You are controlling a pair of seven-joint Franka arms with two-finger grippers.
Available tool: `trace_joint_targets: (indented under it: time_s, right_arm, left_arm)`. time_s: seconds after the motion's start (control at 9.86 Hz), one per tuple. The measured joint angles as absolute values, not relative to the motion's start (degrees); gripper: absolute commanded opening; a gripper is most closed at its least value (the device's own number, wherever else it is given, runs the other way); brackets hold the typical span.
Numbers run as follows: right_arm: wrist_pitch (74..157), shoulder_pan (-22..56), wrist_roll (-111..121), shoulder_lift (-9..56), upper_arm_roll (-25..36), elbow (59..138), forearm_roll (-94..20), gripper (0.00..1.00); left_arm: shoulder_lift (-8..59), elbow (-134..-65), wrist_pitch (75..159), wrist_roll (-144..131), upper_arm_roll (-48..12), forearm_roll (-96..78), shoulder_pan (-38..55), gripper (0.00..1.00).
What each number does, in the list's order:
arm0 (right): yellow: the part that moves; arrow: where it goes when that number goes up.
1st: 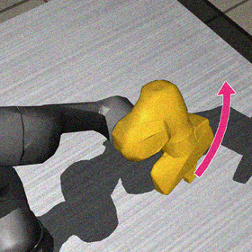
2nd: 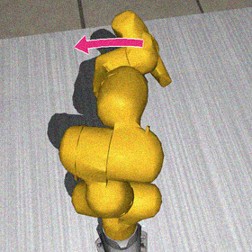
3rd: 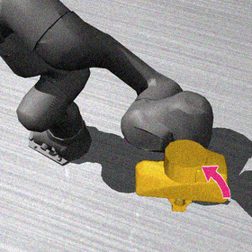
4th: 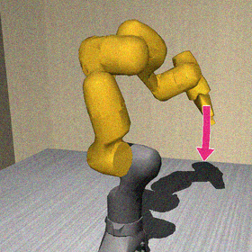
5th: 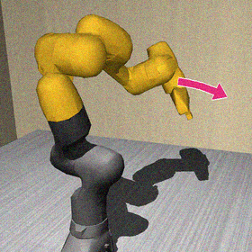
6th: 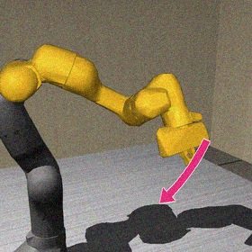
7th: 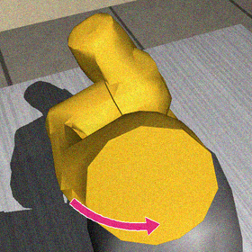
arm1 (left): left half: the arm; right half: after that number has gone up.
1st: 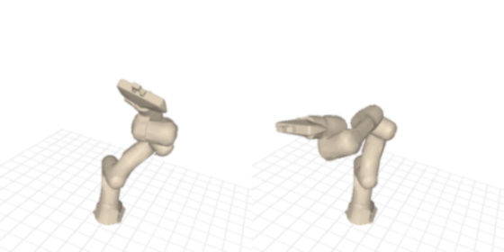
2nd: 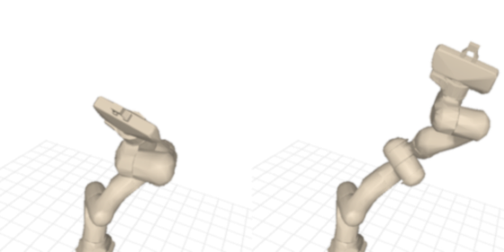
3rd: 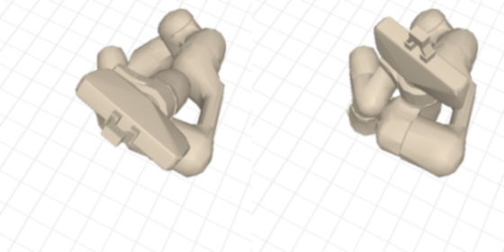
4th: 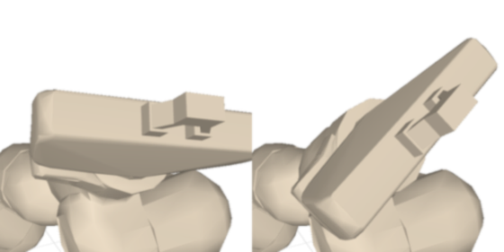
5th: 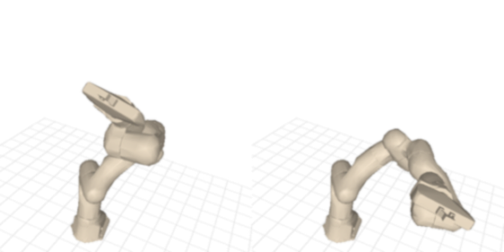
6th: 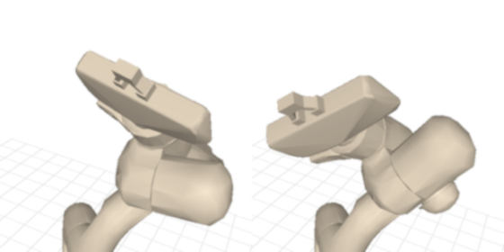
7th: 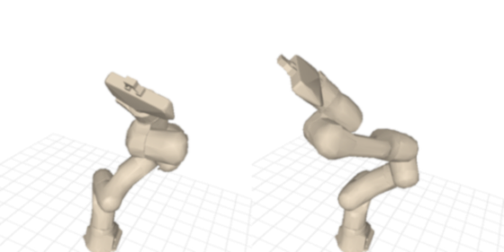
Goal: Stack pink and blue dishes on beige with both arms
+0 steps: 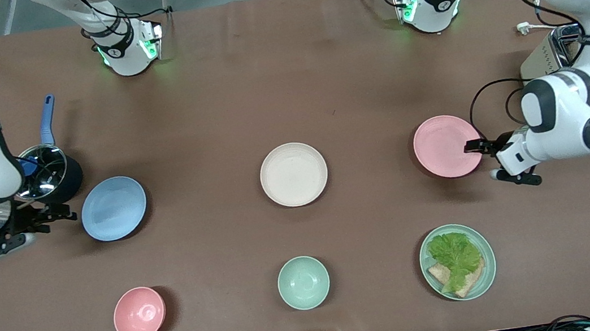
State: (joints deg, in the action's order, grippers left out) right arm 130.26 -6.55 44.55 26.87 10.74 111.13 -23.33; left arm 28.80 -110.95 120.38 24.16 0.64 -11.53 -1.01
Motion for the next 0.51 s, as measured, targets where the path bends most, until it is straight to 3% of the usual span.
trace_joint_targets:
  time_s: [0.1, 0.3, 0.41, 0.51]
  right_arm:
    - [130.9, -6.5, 47.1, 28.3, 10.7, 111.8, -27.1, 0.97]
    - [131.9, -6.6, 51.1, 30.9, 10.8, 112.3, -32.5, 0.81]
    - [132.8, -6.5, 51.4, 31.6, 10.8, 112.5, -33.0, 0.67]
    - [133.5, -6.5, 51.4, 31.9, 10.7, 112.9, -33.5, 0.47]
  left_arm:
    - [29.7, -110.9, 120.6, 24.3, 0.7, -11.5, -1.1, 0.15]
    - [30.0, -111.0, 121.1, 24.7, 0.7, -11.5, -1.6, 0.01]
    - [30.0, -110.9, 121.3, 24.8, 0.7, -11.5, -1.8, 0.0]
    - [30.0, -110.9, 121.4, 24.8, 0.7, -11.5, -1.9, 0.0]
